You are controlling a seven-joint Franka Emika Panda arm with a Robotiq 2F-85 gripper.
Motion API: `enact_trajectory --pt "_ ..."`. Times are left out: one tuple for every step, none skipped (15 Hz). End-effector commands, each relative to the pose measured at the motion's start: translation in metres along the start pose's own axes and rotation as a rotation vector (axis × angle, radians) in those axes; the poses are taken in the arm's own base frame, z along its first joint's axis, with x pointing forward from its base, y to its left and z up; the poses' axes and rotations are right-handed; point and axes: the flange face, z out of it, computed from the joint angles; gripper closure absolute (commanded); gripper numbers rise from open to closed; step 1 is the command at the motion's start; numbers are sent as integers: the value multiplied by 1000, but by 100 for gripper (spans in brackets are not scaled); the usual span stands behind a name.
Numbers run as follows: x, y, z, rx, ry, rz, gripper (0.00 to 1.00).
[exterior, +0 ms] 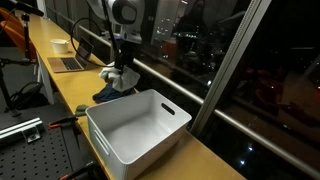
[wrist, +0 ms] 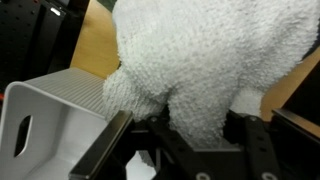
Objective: Put the objects from the white container on the left side of the table then place them back in the container.
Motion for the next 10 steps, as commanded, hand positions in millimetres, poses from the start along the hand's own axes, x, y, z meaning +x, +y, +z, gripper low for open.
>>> enact_trajectory --pt "20 68 -49 43 44 116 89" --pt "29 87 -60 49 53 155 89" --pt "38 105 -69 57 57 188 89" --pt "48 125 -77 65 59 225 89" --pt "58 145 -84 70 60 257 89" --pt "70 166 -88 70 58 288 89" --pt "81 188 -91 72 54 312 89" --pt "90 201 -88 74 49 337 89" --pt "98 212 -85 78 42 362 89" --pt "104 219 -80 86 37 380 89"
